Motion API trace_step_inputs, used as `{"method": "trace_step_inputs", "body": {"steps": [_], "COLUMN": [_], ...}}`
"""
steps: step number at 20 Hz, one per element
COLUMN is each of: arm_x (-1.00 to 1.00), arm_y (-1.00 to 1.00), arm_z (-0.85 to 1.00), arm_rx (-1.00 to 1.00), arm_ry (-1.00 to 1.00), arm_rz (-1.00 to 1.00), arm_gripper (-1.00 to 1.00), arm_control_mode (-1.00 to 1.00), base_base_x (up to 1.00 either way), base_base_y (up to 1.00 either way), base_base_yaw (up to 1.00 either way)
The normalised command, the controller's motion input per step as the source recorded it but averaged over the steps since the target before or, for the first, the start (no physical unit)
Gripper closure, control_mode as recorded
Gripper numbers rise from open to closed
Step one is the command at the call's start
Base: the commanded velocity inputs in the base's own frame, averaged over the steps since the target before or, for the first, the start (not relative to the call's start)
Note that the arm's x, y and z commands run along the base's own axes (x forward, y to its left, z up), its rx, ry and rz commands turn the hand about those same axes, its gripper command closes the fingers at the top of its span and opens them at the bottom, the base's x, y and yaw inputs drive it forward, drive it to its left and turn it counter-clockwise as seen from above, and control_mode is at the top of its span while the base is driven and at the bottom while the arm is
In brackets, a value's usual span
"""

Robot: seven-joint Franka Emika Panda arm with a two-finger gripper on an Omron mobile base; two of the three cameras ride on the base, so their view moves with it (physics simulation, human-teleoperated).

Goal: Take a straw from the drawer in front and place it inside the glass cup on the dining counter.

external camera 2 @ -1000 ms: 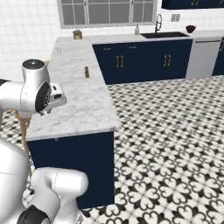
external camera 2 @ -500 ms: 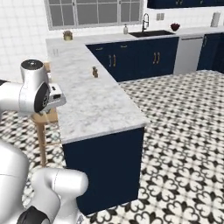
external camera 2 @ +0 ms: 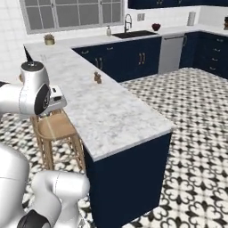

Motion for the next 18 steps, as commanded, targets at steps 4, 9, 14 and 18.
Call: {"method": "trace_step_inputs", "body": {"steps": [4,9,14,18], "arm_x": [0.0,0.0,0.0,0.0], "arm_y": [0.0,0.0,0.0,0.0], "arm_z": [0.0,0.0,0.0,0.0], "arm_rx": [0.0,0.0,0.0,0.0], "arm_ry": [0.0,0.0,0.0,0.0], "arm_rz": [0.0,0.0,0.0,0.0], "arm_gripper": [1.0,1.0,1.0,1.0], "arm_control_mode": [1.0,1.0,1.0,1.0], "base_base_x": [0.0,0.0,-0.01,-0.09], "base_base_y": [1.0,1.0,1.0,1.0], "base_base_yaw": [-0.4,-0.43,-0.44,-0.43]}}
